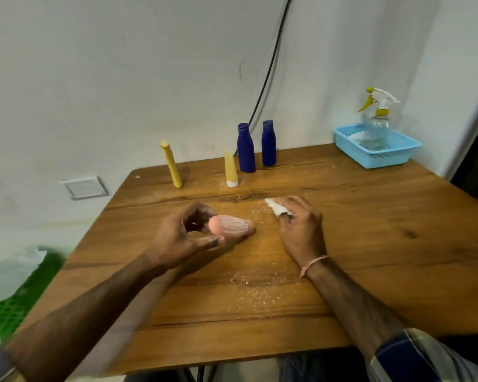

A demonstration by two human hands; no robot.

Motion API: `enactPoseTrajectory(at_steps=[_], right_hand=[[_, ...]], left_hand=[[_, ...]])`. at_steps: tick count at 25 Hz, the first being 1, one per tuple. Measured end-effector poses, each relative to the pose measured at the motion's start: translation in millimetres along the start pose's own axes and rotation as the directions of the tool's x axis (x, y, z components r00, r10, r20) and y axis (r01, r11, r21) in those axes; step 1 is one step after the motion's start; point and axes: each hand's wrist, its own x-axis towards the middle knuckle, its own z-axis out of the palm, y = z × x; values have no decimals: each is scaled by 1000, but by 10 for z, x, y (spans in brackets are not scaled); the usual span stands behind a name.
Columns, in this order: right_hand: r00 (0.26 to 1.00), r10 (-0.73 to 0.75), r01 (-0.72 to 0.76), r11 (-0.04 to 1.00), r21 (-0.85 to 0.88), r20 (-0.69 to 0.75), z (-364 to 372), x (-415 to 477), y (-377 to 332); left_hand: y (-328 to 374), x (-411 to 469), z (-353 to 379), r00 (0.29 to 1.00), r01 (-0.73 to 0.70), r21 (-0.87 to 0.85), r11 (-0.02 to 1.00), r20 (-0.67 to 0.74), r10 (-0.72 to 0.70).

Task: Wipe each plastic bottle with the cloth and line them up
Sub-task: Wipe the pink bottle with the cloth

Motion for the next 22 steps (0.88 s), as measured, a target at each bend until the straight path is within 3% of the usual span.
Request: enactPoseTrajectory(at_steps=[4, 9, 12, 16, 20, 22], right_hand=[[981, -152, 165, 981, -102, 120, -78, -127, -71], [965, -135, 187, 955, -231, 223, -93, -165, -87], [949, -171, 222, 959, -177, 263, -52, -226, -274], [827, -376, 428, 903, -35, 418, -78, -384, -449], [935, -157, 247, 931, -268, 316, -148, -149, -220], [888, -254, 344, 920, -186, 383, -114, -278, -353]], left_hand=[[71, -185, 339, 998, 41, -109, 993, -34, -45], [97, -238, 513, 997, -16, 17, 1000, -73, 17], [36, -241, 527, 994, -64, 85, 994, -81, 71], [-3, -256, 564, 980, -172, 103, 980, -84, 180], [-20, -233, 563, 989, -110, 124, 986, -82, 121], [-34, -237, 567, 986, -132, 116, 984, -89, 142]])
